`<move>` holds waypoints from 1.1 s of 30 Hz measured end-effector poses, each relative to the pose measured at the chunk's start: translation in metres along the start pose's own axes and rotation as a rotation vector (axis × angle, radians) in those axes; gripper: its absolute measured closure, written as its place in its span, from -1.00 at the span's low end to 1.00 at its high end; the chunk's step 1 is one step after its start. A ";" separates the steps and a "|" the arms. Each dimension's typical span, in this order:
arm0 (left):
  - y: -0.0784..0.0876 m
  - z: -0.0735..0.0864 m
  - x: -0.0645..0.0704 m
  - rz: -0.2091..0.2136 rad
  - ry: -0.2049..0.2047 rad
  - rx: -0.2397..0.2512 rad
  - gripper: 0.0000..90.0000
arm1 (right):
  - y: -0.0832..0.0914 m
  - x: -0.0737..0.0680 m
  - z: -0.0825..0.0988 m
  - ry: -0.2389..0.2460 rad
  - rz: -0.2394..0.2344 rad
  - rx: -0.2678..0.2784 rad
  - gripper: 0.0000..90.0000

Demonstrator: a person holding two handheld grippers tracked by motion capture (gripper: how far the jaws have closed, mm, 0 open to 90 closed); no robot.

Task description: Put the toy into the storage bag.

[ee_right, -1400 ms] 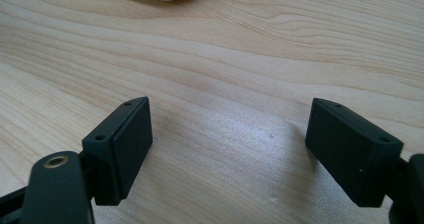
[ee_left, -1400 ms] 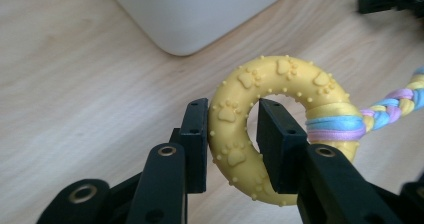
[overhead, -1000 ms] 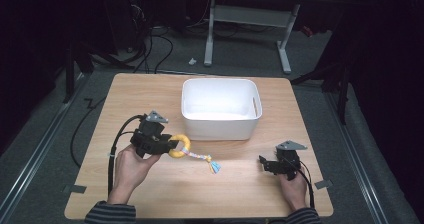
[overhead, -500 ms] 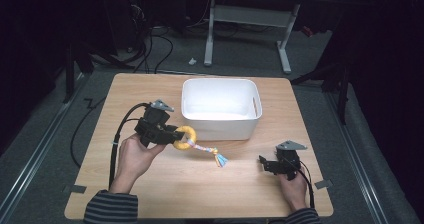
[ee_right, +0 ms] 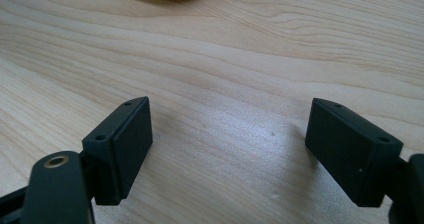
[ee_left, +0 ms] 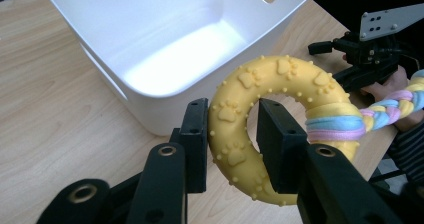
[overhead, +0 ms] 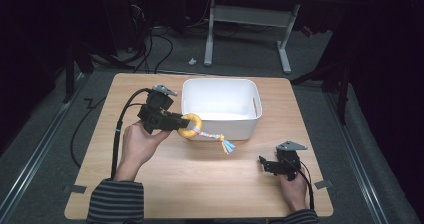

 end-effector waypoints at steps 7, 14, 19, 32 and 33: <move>-0.011 -0.019 -0.006 0.012 0.010 -0.009 0.48 | 0.000 0.000 0.000 0.000 0.000 0.000 -0.58; -0.021 -0.034 -0.005 0.006 -0.010 -0.003 0.48 | 0.000 0.000 0.000 0.002 0.000 0.000 -0.58; -0.030 -0.042 -0.006 -0.023 -0.008 -0.015 0.48 | 0.000 0.000 0.000 0.002 0.000 0.000 -0.58; -0.052 -0.060 -0.011 -0.041 0.021 -0.030 0.48 | 0.000 0.000 0.000 0.002 0.000 0.000 -0.58; -0.054 -0.062 -0.011 -0.031 0.026 -0.028 0.48 | 0.000 0.000 0.000 0.001 0.000 0.000 -0.58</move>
Point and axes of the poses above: each handheld gripper's, and its own axes: y roughly backward along the jaws, z roughly out of its underside, x roughly to its right, the point moved 7 cm from there along -y, roughly forward along the jaws, and after that the axes turned 2 degrees about -z, right-handed, at the moved point
